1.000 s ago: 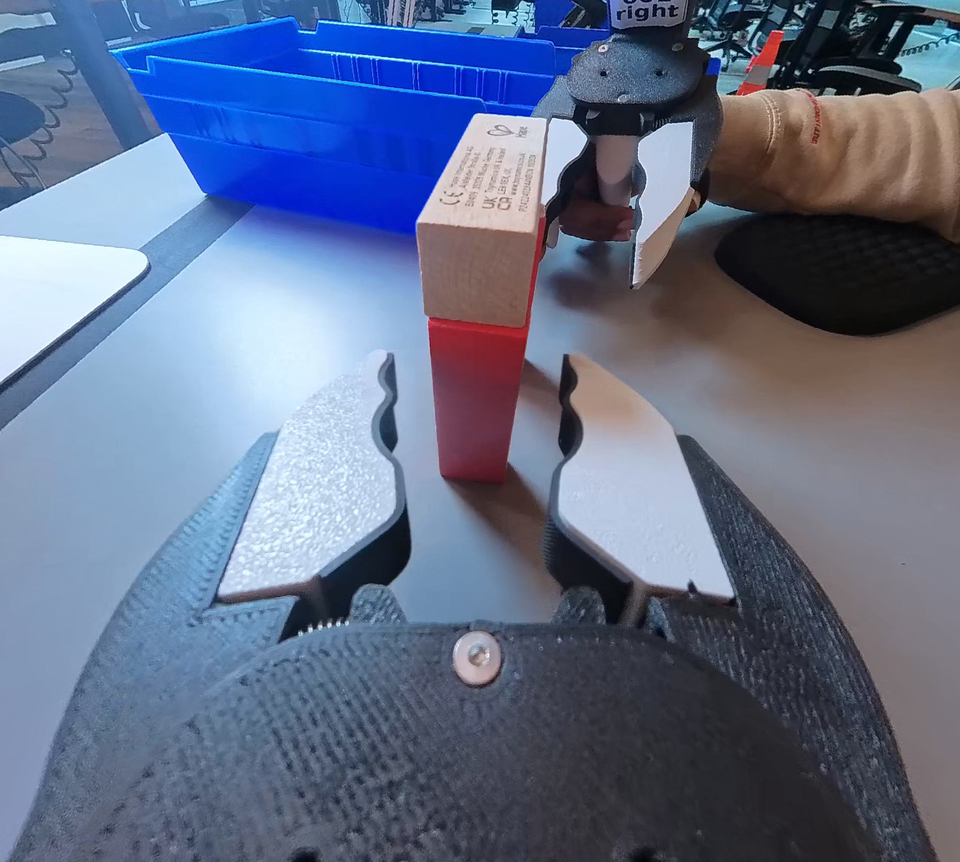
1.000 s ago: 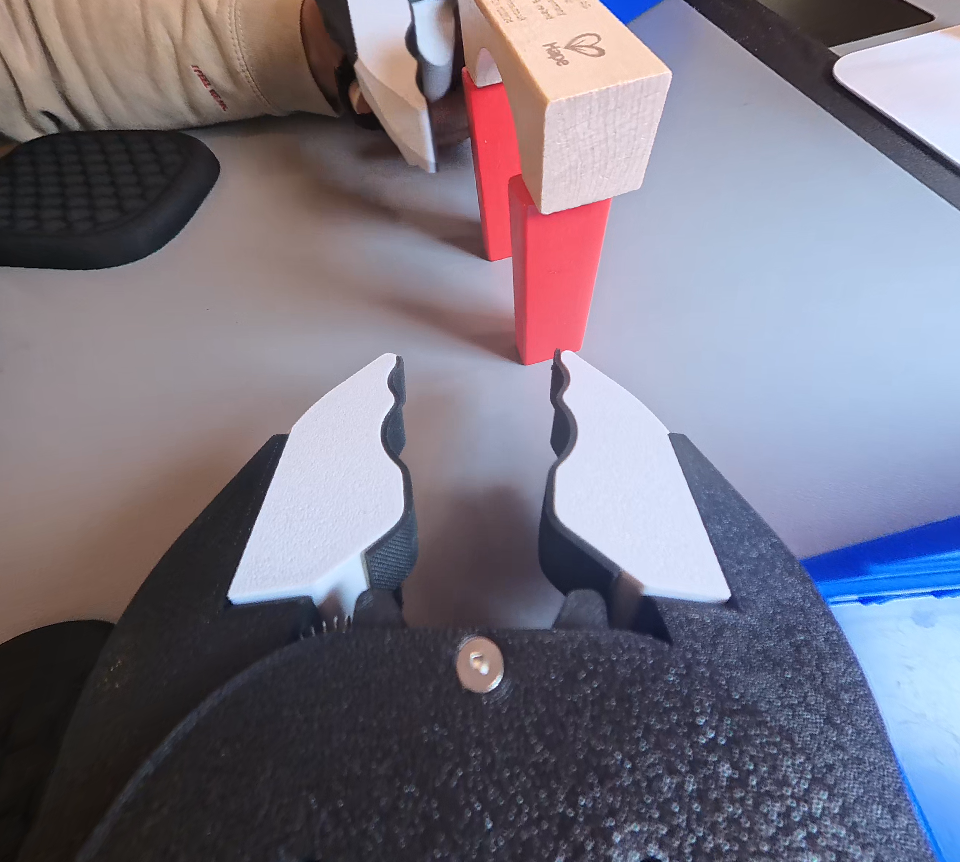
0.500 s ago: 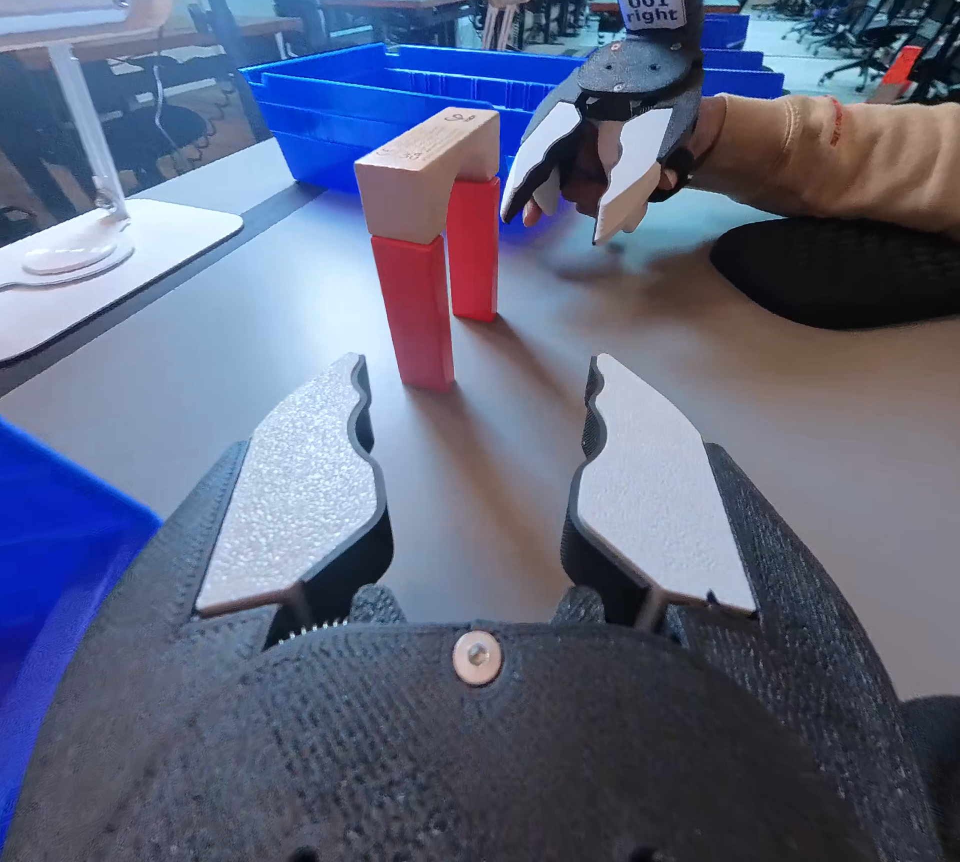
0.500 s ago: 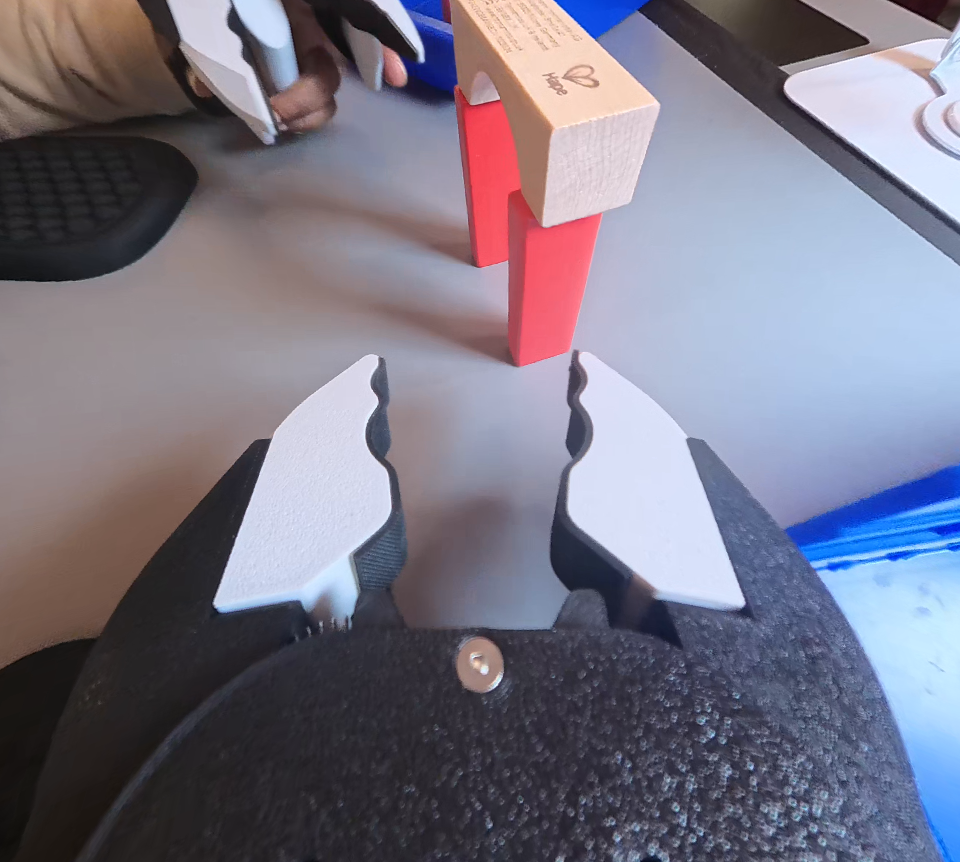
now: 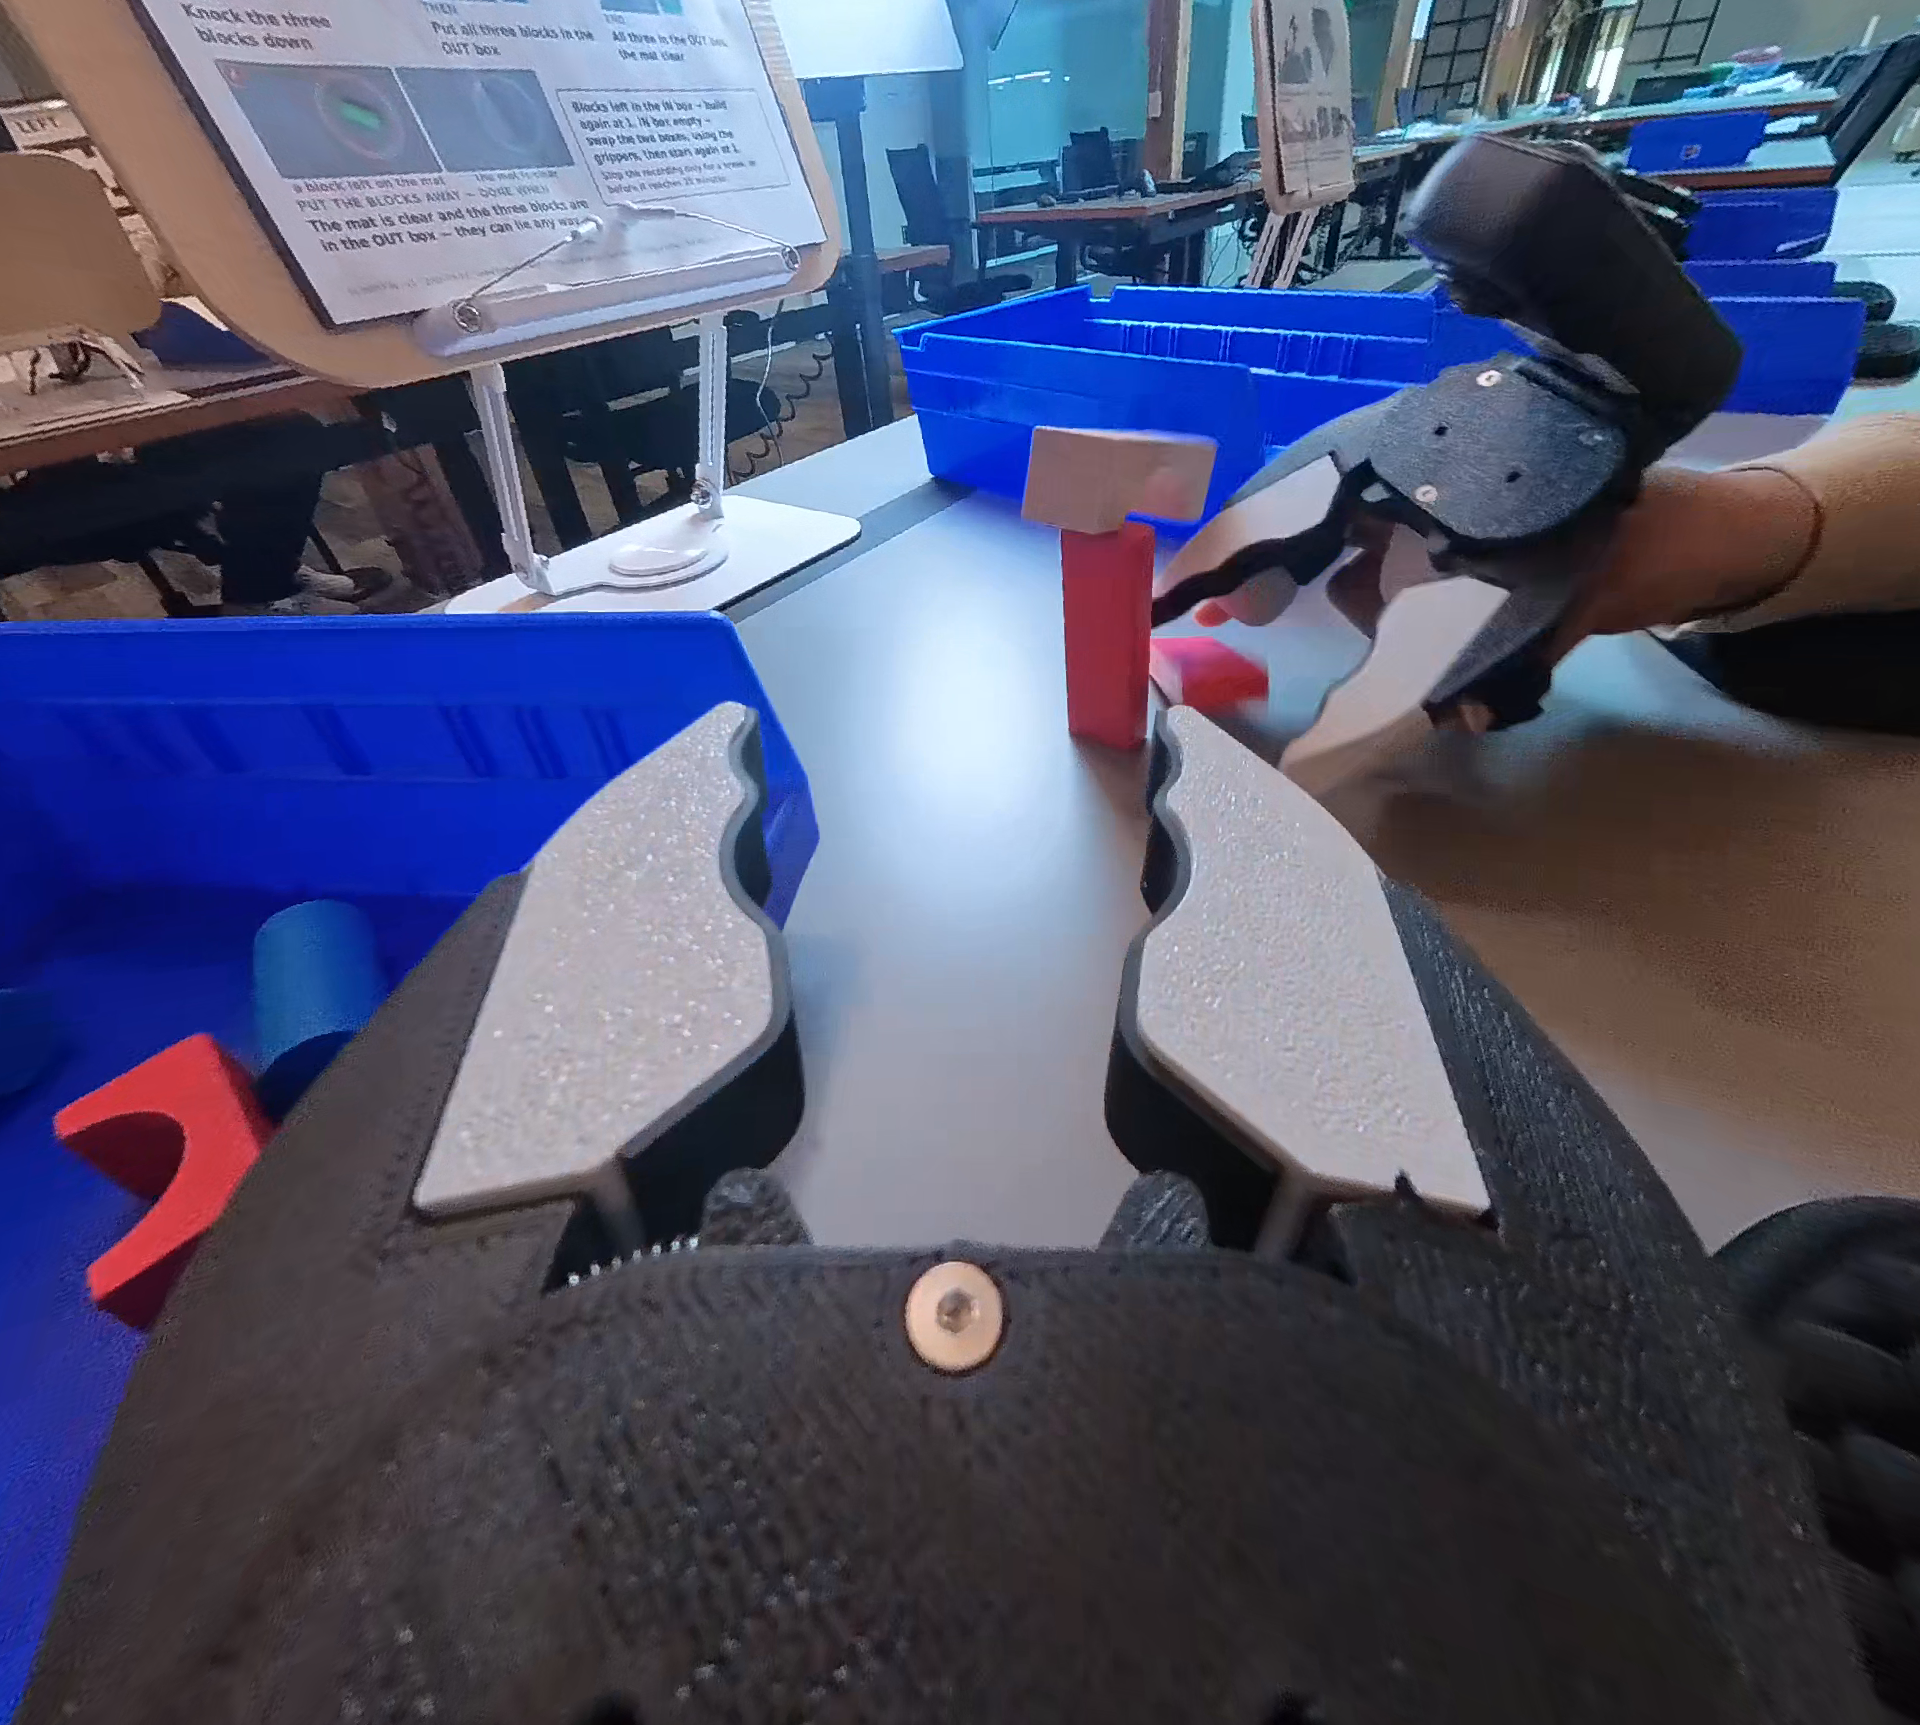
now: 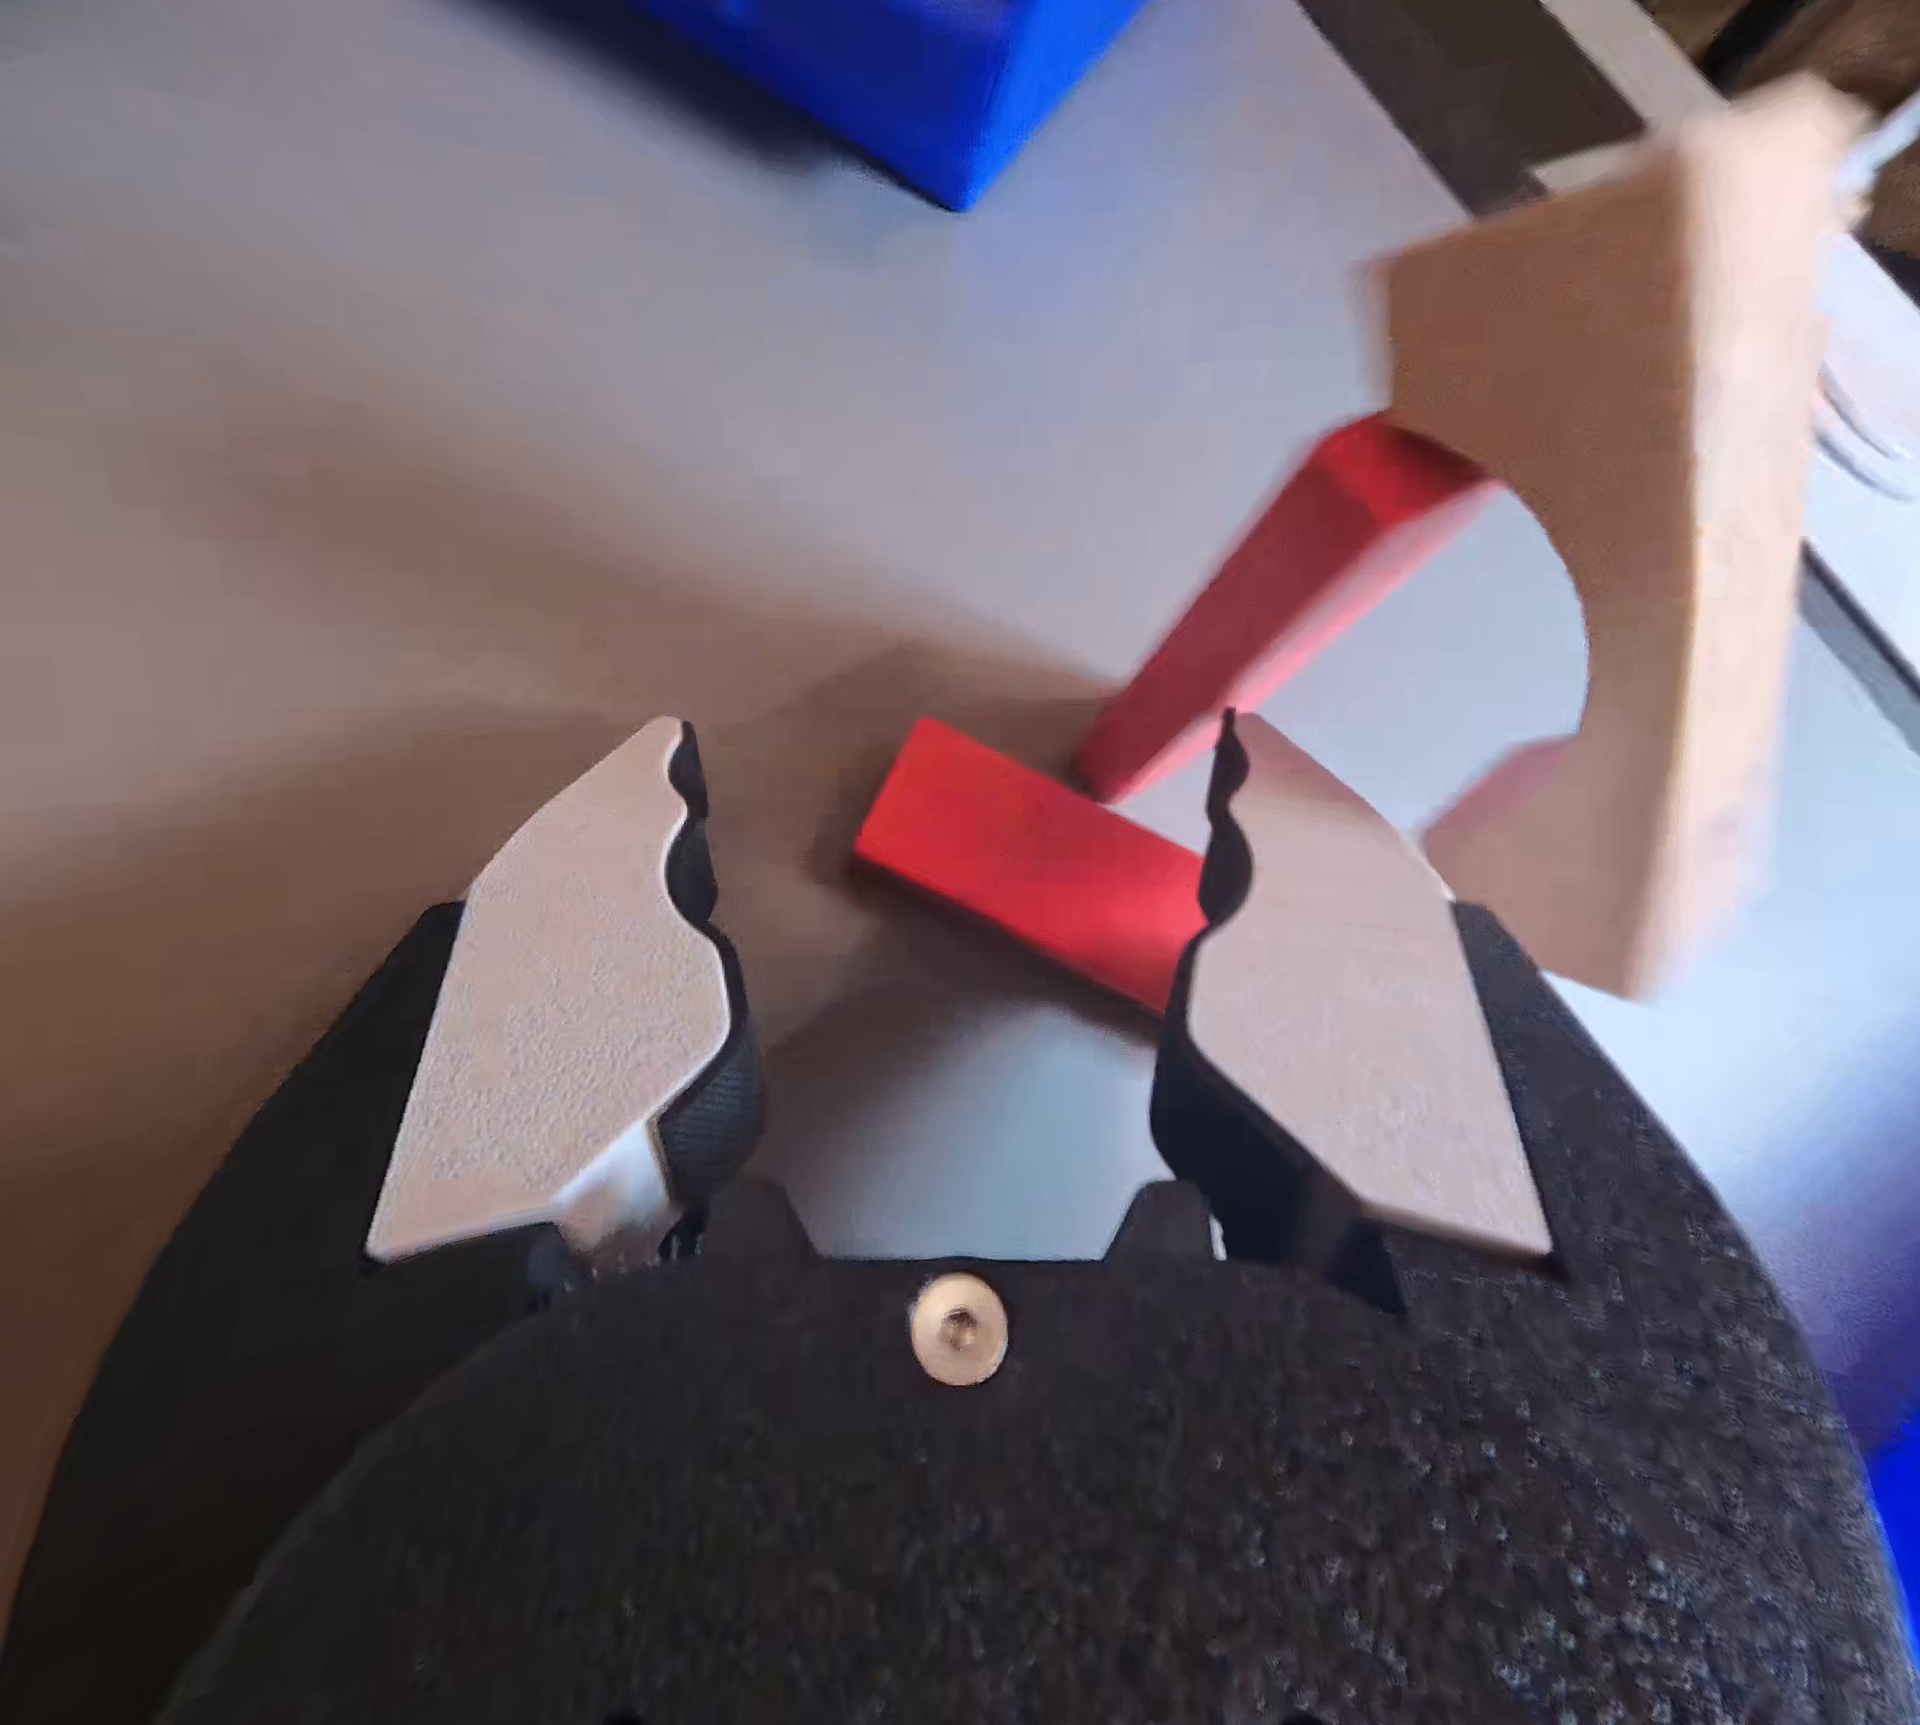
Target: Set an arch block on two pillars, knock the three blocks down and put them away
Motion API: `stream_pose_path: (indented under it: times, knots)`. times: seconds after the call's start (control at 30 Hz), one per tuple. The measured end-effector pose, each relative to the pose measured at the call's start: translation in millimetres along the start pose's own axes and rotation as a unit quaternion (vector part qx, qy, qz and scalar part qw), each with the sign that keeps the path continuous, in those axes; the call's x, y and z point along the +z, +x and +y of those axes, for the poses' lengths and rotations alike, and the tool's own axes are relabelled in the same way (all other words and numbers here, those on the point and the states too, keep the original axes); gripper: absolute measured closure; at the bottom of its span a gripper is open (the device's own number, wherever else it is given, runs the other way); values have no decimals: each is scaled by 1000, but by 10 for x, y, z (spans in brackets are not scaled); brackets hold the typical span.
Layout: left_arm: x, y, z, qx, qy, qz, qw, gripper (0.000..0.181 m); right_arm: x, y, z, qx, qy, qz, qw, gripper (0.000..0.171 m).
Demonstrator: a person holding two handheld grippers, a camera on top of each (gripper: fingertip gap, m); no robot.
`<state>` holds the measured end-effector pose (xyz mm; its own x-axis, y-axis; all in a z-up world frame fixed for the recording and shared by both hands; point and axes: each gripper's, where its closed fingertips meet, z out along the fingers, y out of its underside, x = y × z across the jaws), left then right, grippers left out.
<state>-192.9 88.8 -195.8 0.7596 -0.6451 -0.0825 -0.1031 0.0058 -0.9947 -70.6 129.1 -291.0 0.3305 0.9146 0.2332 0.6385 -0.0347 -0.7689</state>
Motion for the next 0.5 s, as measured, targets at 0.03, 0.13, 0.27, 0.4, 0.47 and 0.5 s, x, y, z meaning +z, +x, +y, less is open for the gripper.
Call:
stream_pose_path:
  times: [0.03,0.13,0.27,0.4,0.47,0.5]
  knots:
    - [3,1,15,5,-3,-1,1000,110,28,-112,-5,-20,-1,-8,1000,79]
    - [30,36,56,9,-11,6,1000,110,10,-315,-23,-50,11,-26,998,81]
    - [63,91,102,17,-19,14,1000,110,-64,-453,-22,-58,24,-54,997,81]
    - [95,123,165,18,-31,20,999,110,-74,-495,7,-62,24,-69,995,81]
    - [104,137,185,19,-35,23,999,110,-82,-497,3,-63,28,-72,995,82]
    - [108,145,194,19,-38,25,999,110,-90,-494,-5,-64,31,-72,995,82]
